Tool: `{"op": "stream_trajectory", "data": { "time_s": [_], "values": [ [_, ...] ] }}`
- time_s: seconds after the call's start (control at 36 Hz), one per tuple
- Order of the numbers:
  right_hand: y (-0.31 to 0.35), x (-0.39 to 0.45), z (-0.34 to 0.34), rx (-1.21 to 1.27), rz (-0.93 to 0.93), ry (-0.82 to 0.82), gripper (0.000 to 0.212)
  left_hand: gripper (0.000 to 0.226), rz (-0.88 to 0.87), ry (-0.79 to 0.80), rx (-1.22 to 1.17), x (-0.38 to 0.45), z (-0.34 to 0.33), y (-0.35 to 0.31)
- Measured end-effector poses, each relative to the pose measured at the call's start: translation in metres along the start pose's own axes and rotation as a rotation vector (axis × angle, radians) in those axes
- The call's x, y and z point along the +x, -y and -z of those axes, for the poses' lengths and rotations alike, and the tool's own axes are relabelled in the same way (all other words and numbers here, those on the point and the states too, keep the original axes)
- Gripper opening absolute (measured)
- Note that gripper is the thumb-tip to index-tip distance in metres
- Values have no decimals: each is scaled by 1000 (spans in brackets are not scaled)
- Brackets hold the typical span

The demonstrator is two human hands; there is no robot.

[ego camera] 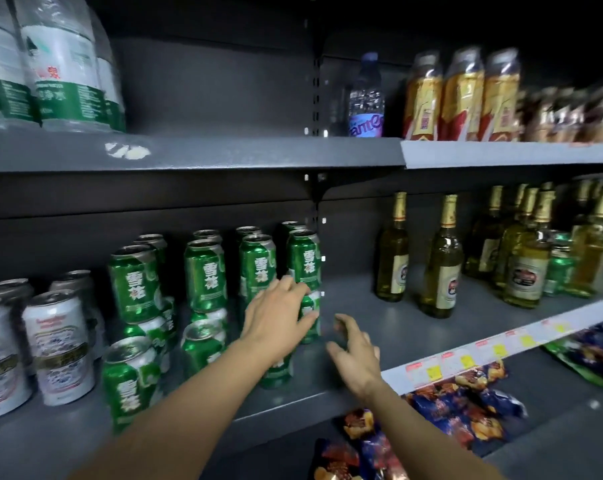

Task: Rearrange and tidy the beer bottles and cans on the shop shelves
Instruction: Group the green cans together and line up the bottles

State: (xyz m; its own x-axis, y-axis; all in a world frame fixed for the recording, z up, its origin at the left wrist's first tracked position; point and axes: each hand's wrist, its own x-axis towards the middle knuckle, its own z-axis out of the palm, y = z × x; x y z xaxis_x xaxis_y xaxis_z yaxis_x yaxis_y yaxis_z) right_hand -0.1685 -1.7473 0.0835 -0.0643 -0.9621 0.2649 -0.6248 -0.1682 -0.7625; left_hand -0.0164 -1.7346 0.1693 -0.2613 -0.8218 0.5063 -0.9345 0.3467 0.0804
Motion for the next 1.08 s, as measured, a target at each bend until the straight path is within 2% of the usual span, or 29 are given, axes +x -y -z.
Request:
{"op": "stream_trajectory", "data": {
  "time_s": [0.11, 0.28, 0.42, 0.58, 0.69, 0.86, 1.08],
  "values": [
    [-43, -1, 57, -20, -69, -183, 44, 40, -46, 40, -72, 15, -22, -48],
    [-115, -1, 164, -38, -183, -375, 36, 38, -43, 79, -184, 49, -56, -129],
    [-178, -1, 258, -102, -240, -453, 30, 36, -19, 94, -260, 79, -91, -211],
    [-239, 9, 344, -169, -296, -457, 30, 42, 39, 105, -418, 120, -131, -300],
    [-267, 24, 378, -182, -307, -475, 31, 54, 46, 129, -421, 145, -154, -340],
    [-302, 68, 405, -225, -280, -524, 25, 74, 146, 119, -511, 192, -186, -375],
    [-332, 143, 421, -283, -131, -639, 28, 110, 261, 60, -830, 257, -227, -406]
  ]
}}
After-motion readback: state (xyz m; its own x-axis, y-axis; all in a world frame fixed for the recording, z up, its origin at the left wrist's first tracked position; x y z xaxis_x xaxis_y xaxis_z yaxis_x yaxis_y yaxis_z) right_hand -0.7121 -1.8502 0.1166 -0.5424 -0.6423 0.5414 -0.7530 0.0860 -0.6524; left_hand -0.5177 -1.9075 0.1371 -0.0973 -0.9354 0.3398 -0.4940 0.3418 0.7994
